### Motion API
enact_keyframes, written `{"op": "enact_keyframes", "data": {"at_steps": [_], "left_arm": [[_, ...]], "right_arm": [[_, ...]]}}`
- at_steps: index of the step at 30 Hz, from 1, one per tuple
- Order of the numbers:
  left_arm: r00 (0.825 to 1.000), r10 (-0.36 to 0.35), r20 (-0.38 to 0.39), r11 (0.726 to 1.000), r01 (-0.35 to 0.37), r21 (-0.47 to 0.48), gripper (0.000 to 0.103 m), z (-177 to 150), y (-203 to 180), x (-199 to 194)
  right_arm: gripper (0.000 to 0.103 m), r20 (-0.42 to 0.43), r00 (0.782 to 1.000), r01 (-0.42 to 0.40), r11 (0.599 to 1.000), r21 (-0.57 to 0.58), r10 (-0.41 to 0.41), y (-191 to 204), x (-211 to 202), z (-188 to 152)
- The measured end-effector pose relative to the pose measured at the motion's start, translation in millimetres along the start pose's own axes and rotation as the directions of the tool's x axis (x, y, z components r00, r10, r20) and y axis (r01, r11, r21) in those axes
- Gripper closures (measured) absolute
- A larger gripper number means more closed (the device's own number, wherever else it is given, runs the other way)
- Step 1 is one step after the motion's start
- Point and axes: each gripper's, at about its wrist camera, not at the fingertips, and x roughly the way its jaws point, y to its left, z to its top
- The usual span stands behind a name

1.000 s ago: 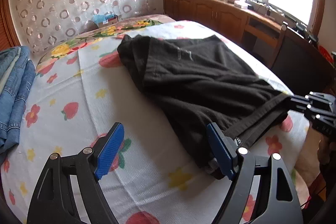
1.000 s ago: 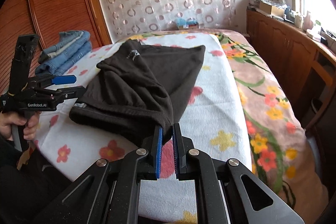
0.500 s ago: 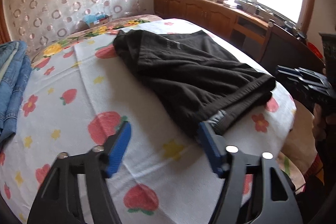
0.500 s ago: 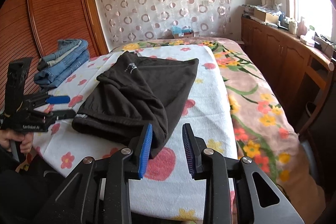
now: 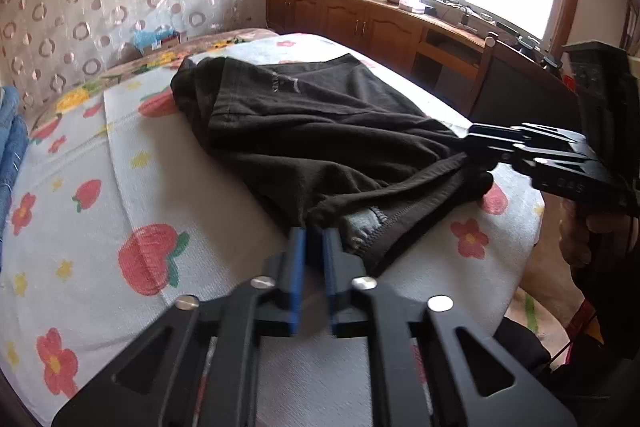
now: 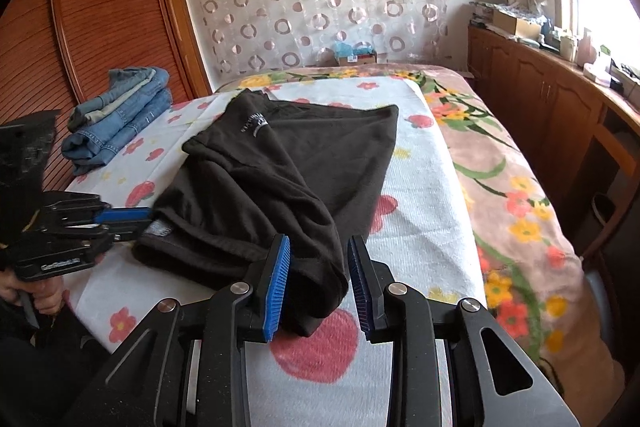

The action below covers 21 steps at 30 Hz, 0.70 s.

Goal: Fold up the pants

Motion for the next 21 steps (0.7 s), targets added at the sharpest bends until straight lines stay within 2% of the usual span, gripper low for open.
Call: {"op": "enact_keyframes", "data": {"at_steps": [5,16,21], "left_arm": [[1.0,-0.002,0.031,1.0,0.002,0.009,0.1,-1.0,-4.9,-19.5],[1.0,0.004,0.002,1.0,-0.004,0.031,0.101,-14.3,-15.4,-30.8],[1.0,0.013,-0.013,1.0,-0.013,-0.006,0.103,-18.7,-5.5,-26.8]], "right_arm": [[0.072,-0.017,1.0,0.008,1.0,0.011,-0.007,-4.7,7.1,-0.8],[0.072,-0.039,0.999,0.01,1.0,0.017,-0.009,-7.6,11.6,-2.7],[0.072,-0.041,0.999,0.006,1.0,0.023,-0.005,-8.6,10.0,-2.5]]}}
